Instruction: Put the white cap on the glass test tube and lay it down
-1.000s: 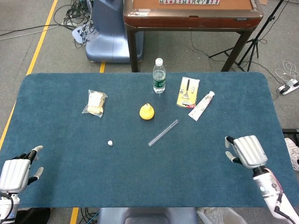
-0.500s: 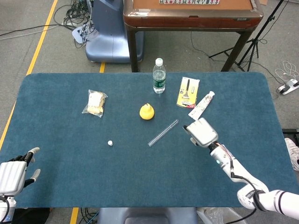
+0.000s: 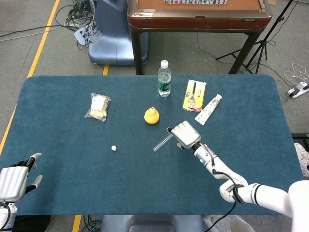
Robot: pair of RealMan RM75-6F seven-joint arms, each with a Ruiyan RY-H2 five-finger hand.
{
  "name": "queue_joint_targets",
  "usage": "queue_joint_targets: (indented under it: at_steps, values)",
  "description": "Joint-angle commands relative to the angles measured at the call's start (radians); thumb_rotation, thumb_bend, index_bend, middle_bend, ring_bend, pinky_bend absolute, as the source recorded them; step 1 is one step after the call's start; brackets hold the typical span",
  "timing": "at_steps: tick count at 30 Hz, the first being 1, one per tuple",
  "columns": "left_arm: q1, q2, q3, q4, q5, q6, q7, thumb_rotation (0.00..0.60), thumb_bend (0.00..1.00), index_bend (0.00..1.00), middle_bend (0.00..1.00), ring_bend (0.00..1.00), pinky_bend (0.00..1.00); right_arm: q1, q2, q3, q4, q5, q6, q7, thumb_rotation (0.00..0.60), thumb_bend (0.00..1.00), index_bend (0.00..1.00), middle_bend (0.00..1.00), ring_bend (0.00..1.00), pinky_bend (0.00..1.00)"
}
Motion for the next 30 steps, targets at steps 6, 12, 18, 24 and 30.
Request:
queue_joint_targets:
  at_steps: [6,12,18,24,30]
  values:
    - [0.001,0.007,0.000,-0.010,-0.008,-0.006,0.006,0.600,0.25,0.25,0.48,0.49,0.60,0.040,-0.060,-0.020,0.086,-0.003,-0.033,0.058,0.600,0.30,0.39,1.00,1.00,1.00]
    - [0.001,0.008,0.001,-0.015,-0.014,-0.013,0.006,0.600,0.25,0.25,0.48,0.49,0.60,0.058,-0.091,-0.037,0.134,-0.011,-0.048,0.089,0.600,0.30,0.39,1.00,1.00,1.00]
    - [0.000,0.007,-0.001,-0.019,-0.019,-0.017,0.010,0.600,0.25,0.25,0.48,0.49,0.60,0.083,-0.134,-0.037,0.197,-0.014,-0.061,0.114,0.600,0.30,0.39,1.00,1.00,1.00]
    - [0.001,0.008,-0.002,-0.023,-0.026,-0.019,0.005,0.600,0.25,0.25,0.48,0.49,0.60,0.109,-0.170,-0.039,0.257,-0.018,-0.080,0.137,0.600,0.30,0.39,1.00,1.00,1.00]
    - [0.005,0.009,0.000,-0.021,-0.030,-0.021,-0.008,0.600,0.25,0.25,0.48,0.49,0.60,0.118,-0.188,-0.050,0.288,-0.018,-0.086,0.141,0.600,0.31,0.39,1.00,1.00,1.00]
